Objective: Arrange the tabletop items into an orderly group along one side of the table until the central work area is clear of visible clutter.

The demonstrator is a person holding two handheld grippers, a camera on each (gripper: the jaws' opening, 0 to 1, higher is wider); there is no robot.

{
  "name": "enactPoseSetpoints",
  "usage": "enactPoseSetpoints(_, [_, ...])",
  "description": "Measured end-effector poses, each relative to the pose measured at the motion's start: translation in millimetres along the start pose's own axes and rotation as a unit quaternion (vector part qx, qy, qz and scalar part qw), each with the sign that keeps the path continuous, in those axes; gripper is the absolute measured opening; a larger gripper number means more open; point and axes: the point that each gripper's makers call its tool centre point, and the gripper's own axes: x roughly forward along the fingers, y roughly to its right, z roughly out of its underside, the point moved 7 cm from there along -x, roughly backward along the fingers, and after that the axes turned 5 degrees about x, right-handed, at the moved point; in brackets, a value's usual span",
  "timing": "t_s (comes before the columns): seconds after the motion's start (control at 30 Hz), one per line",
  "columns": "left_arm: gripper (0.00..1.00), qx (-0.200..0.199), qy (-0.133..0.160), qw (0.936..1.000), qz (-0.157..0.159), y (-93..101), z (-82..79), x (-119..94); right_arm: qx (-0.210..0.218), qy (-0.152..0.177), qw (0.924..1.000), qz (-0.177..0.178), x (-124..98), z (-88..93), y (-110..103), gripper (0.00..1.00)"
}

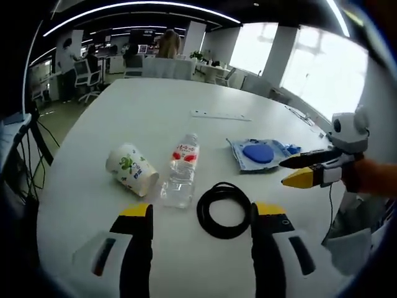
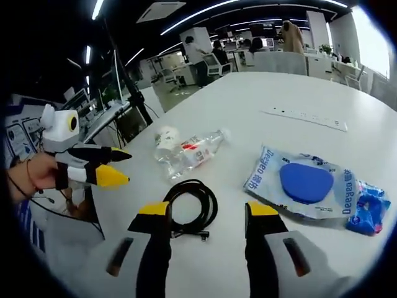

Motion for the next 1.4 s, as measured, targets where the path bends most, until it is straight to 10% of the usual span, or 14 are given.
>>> enactPoseSetpoints(1.4, [0.46, 0.034, -0.089, 0.9954, -0.011, 12.8, 35.9, 66, -0.025, -0.092, 0.9955, -0.001, 72, 24.2, 1, 0.39])
